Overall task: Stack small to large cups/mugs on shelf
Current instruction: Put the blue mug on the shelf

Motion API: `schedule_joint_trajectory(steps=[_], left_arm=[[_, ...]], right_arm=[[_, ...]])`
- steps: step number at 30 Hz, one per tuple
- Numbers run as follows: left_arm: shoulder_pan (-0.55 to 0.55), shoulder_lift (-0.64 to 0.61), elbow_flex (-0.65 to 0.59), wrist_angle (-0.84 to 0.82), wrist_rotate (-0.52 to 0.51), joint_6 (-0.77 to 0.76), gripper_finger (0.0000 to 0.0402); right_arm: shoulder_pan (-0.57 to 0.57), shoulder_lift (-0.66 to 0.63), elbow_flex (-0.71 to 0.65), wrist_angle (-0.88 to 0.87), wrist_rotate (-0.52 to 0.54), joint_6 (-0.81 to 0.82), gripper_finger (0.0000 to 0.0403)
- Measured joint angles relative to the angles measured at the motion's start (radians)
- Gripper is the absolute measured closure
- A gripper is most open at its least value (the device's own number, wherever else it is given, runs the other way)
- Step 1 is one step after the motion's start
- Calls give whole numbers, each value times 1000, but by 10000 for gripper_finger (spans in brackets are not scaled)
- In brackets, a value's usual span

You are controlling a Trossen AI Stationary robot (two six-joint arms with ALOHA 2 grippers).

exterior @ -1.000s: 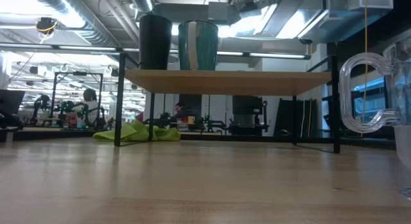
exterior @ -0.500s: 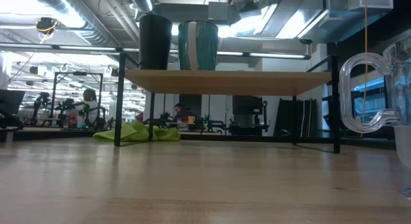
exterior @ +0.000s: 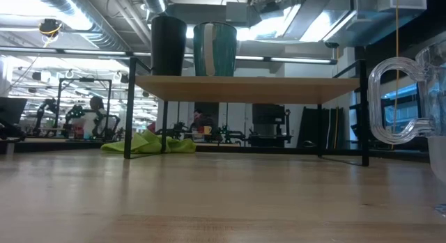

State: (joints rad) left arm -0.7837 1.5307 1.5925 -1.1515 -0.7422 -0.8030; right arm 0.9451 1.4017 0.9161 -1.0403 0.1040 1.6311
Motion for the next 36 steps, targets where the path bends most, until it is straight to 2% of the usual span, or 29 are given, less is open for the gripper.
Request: schedule_joint_trajectory(steps=[7,15,21,29,36], left_arm=[[7,0,0,0,0,-3,343],[18,0,0,0,0,-3,343],[25,0,0,0,0,-3,343],[25,0,0,1,0,-7,343],[25,0,0,1,0,-42,343]], right_arm=[[-22,-1,0,37,4,-75,368],[-41,-1,0,51,4,-213,363],[-63,-1,0,59,-8,-434,362],[-136,-1,0,53,-104,-776,362],[-194,-3,0,53,-134,-923,362]])
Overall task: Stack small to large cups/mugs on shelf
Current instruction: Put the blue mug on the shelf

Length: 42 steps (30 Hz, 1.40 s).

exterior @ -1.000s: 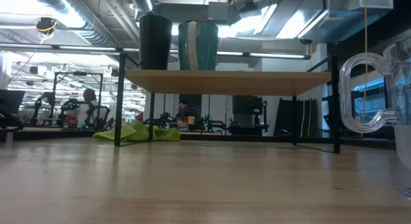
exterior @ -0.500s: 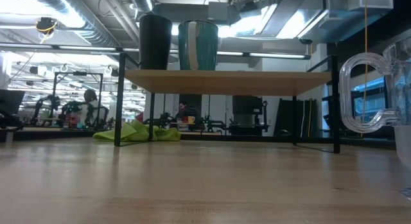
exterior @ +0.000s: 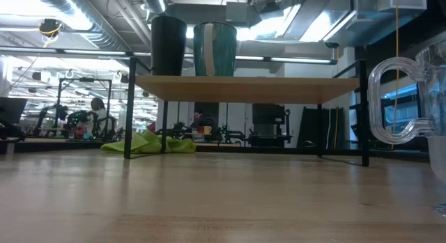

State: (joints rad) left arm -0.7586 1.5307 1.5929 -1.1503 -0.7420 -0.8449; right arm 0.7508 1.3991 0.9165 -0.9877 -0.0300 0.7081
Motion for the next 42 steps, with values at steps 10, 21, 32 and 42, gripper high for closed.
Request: schedule_joint_trajectory(steps=[10,21,32,42], left_arm=[[12,0,0,0,0,-17,343],[15,0,0,0,8,-13,343],[15,0,0,-1,8,-9,343],[15,0,0,-1,8,15,343]], right_arm=[[-28,0,22,7,10,-58,362],[-28,0,24,14,47,-1,307],[-35,-9,77,-59,125,76,230],[-5,-9,89,-105,93,203,227]])
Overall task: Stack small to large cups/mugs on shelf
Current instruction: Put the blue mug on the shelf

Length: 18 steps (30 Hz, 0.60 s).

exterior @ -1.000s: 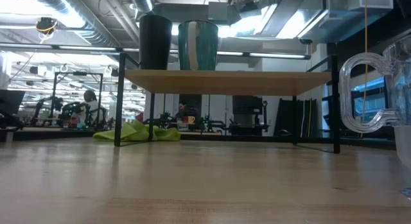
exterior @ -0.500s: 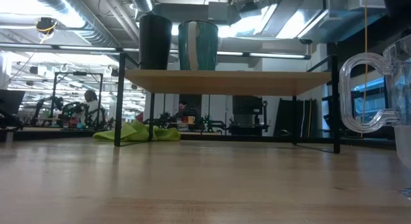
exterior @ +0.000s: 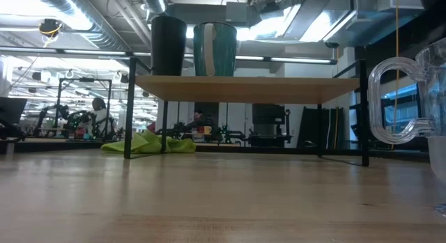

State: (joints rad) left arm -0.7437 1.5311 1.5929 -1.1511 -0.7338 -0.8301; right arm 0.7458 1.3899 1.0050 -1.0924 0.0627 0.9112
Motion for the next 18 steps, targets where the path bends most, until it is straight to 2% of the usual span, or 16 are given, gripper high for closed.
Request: schedule_joint_trajectory(steps=[8,18], left_arm=[[0,0,0,-23,0,3,343],[0,0,0,-24,26,21,343]], right_arm=[[25,0,-1,1,13,100,227],[25,2,-37,13,14,143,227]])
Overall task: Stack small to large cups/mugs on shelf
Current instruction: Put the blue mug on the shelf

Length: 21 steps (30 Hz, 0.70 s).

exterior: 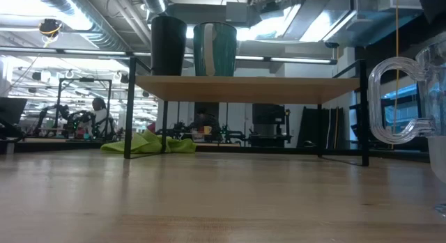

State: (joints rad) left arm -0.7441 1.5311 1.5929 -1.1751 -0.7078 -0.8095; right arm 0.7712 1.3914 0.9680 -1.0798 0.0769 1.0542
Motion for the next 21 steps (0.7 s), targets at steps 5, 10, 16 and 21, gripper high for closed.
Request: schedule_joint_trajectory(steps=[5,10,16,21], left_arm=[[0,0,0,0,0,0,343],[0,0,0,0,-2,0,343],[0,0,0,0,-4,0,343],[0,0,0,0,-7,0,343]], right_arm=[[1,0,-29,5,-39,5,227],[5,0,-40,18,-53,15,227],[5,0,-40,16,-53,18,235],[5,0,-40,15,-53,18,271]])
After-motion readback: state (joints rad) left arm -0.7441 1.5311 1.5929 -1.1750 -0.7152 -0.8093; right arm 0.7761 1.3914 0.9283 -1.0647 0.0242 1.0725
